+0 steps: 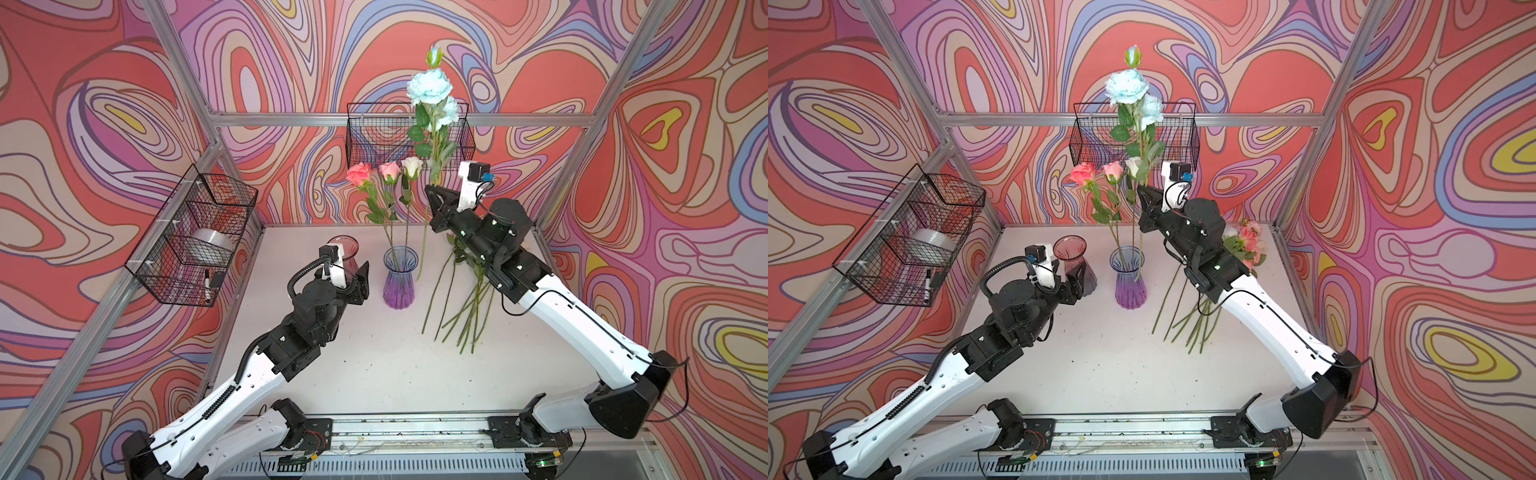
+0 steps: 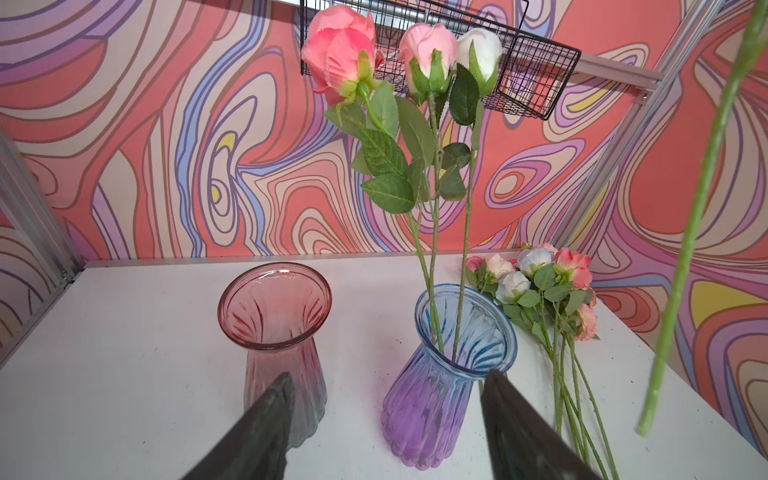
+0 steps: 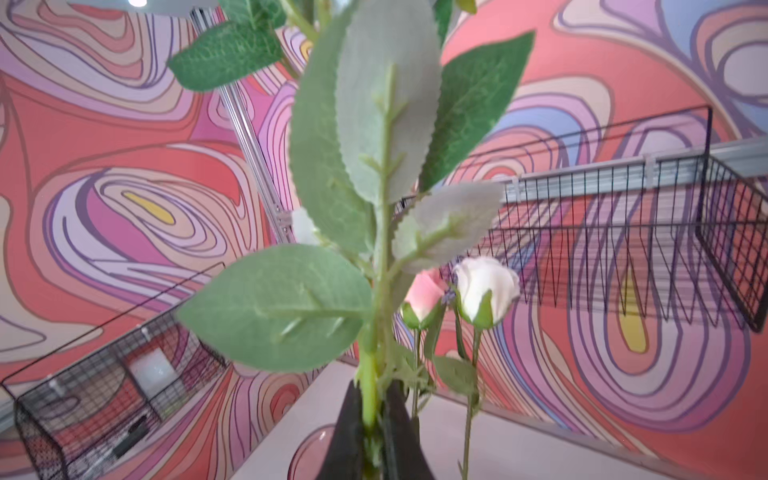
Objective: Arrange the flowers into the vase
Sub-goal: 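Carry the pale blue rose over the blue-purple vase and lower its stem in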
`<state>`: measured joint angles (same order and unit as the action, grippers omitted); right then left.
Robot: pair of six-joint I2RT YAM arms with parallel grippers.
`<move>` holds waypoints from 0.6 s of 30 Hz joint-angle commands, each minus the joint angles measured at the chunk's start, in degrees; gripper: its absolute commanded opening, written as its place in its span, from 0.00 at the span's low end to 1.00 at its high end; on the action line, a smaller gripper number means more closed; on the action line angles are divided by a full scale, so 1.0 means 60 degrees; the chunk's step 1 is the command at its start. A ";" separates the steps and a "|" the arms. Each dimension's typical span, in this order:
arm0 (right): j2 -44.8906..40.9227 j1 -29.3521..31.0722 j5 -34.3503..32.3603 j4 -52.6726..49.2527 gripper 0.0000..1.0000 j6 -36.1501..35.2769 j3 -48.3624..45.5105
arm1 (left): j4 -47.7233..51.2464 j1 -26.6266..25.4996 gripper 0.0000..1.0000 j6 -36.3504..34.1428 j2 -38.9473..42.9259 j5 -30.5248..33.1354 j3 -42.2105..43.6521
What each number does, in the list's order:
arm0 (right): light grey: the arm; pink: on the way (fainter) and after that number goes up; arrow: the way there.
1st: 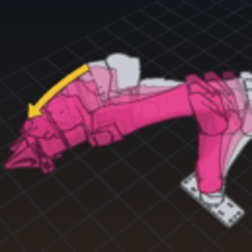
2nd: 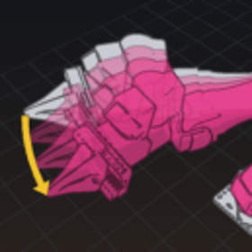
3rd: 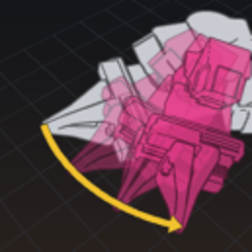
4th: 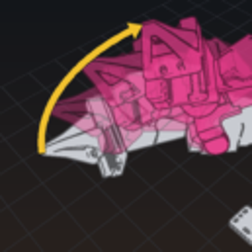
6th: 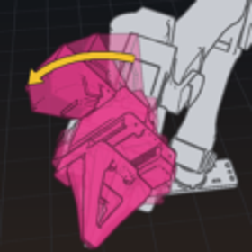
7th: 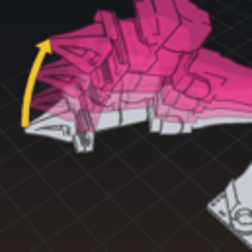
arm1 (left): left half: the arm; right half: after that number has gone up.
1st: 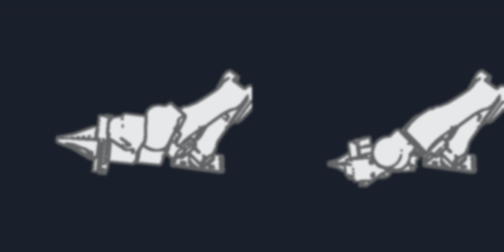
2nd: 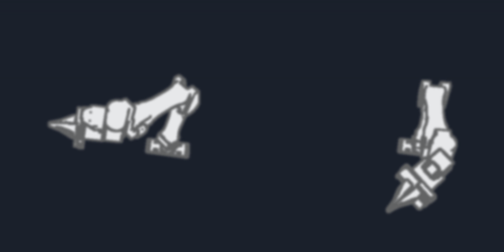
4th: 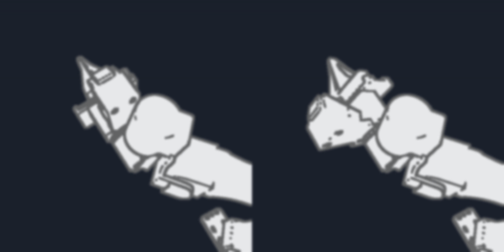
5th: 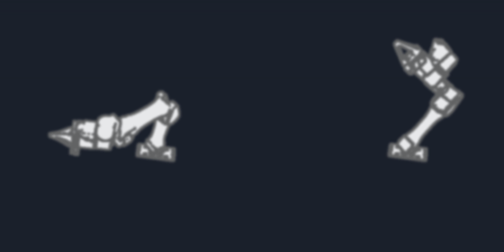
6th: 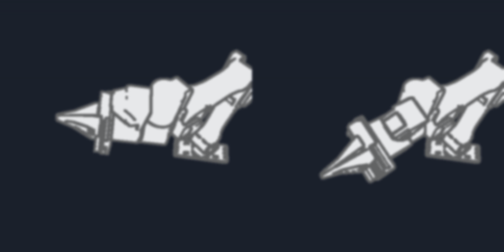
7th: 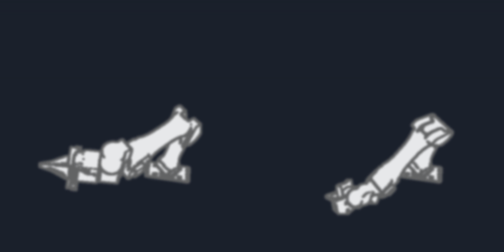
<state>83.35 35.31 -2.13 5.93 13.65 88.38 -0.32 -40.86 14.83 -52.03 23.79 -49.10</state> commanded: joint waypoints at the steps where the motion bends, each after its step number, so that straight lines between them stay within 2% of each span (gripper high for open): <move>1: 0.0754 0.0053 -0.0340 0.1347 0.00 -0.0414 0.0182 | -0.0359 0.0057 0.72 0.0119 -0.0083 0.0217 0.0054; 9: 0.2294 0.0122 -0.1123 0.3015 0.00 -0.1596 0.0154 | -0.0396 0.0068 0.72 0.0263 -0.0175 -0.0032 0.0068; 15: 0.2639 0.0123 -0.1226 0.3060 0.00 -0.2040 -0.0050 | -0.0328 0.0214 0.72 0.0519 -0.0313 -0.0481 0.0004; 18: 0.2383 0.0130 -0.1333 0.3275 0.00 -0.2088 -0.0899 | -0.0264 0.0346 0.71 0.0647 -0.0315 -0.0607 -0.0024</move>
<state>99.22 35.70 -8.60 22.79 2.92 86.54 -1.32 -39.57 16.99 -53.91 21.50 -49.08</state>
